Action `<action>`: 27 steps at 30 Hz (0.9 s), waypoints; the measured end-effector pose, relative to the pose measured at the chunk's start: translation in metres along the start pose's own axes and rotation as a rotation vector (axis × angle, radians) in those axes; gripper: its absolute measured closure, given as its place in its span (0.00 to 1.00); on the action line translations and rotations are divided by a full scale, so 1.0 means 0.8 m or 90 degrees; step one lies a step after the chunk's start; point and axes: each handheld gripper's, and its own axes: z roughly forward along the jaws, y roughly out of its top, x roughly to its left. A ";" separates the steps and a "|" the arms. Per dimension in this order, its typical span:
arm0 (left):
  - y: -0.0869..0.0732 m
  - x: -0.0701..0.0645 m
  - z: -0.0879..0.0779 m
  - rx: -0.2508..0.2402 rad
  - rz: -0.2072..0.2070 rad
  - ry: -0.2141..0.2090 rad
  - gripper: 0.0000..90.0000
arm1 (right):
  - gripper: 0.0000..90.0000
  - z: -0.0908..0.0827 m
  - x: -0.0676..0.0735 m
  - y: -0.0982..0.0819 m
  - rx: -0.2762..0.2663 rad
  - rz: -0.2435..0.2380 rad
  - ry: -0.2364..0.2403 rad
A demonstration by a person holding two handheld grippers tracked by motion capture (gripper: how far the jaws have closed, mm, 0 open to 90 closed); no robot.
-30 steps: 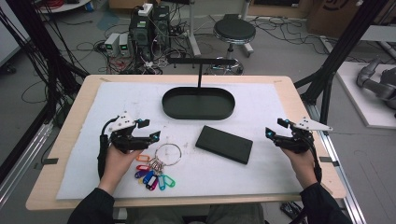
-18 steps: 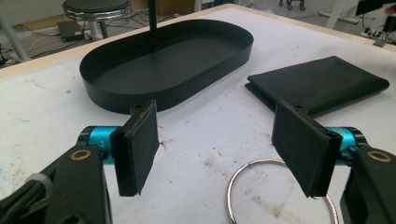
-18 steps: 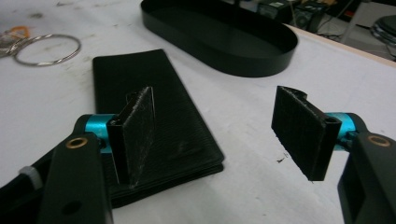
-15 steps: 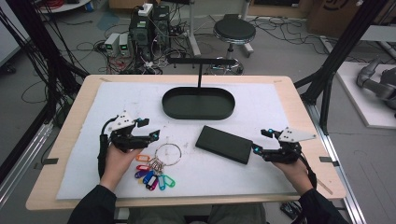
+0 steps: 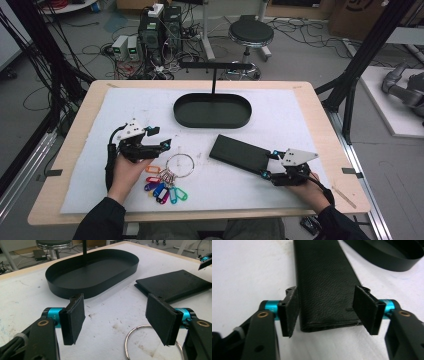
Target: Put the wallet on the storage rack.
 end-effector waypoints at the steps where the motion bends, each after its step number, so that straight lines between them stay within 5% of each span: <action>1: 0.000 0.000 0.000 0.001 -0.001 -0.001 0.35 | 0.46 0.001 0.002 0.000 0.007 -0.007 0.002; 7: 0.000 -0.002 0.003 0.008 0.003 -0.004 0.35 | 0.54 0.012 0.013 -0.004 0.041 -0.061 0.004; 14: 0.000 -0.002 0.003 0.011 0.001 -0.004 0.35 | 0.58 0.017 0.023 -0.009 0.047 -0.144 -0.036; 22: -0.001 -0.003 0.000 0.002 -0.007 -0.005 0.35 | 0.78 0.013 0.021 -0.002 0.054 -0.148 -0.021; 27: 0.000 -0.006 0.002 -0.002 -0.004 -0.011 0.35 | 0.89 0.008 0.011 0.004 0.033 -0.101 0.014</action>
